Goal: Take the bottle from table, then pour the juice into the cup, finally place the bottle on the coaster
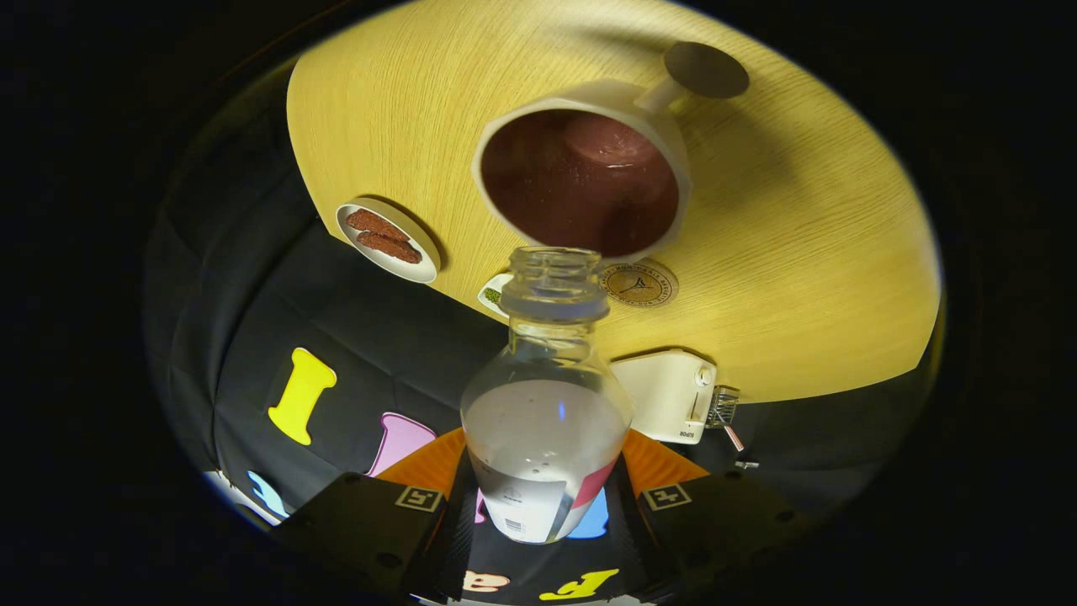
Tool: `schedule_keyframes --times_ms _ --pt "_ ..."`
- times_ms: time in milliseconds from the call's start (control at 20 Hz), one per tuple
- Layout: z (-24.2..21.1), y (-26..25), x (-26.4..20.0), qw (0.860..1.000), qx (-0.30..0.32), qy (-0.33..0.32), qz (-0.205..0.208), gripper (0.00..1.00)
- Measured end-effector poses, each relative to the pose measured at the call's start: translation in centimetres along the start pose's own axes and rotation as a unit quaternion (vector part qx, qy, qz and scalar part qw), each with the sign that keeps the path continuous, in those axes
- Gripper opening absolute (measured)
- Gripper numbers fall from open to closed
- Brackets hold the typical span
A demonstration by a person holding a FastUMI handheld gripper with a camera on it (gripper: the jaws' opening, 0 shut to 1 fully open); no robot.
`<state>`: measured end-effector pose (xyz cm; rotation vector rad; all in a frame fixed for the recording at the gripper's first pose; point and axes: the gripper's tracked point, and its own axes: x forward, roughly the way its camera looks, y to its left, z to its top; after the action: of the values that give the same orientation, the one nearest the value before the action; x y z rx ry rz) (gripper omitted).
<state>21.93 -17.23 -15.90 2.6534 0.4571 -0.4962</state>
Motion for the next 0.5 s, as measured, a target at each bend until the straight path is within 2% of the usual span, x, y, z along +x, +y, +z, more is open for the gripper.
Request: schedule_keyframes --times_ms 350,500 --pt "0.7 0.0 -0.8 0.997 -0.064 -0.030 0.026 0.71" --pt "0.8 -0.8 -1.3 0.989 -0.135 -0.047 0.032 0.71"
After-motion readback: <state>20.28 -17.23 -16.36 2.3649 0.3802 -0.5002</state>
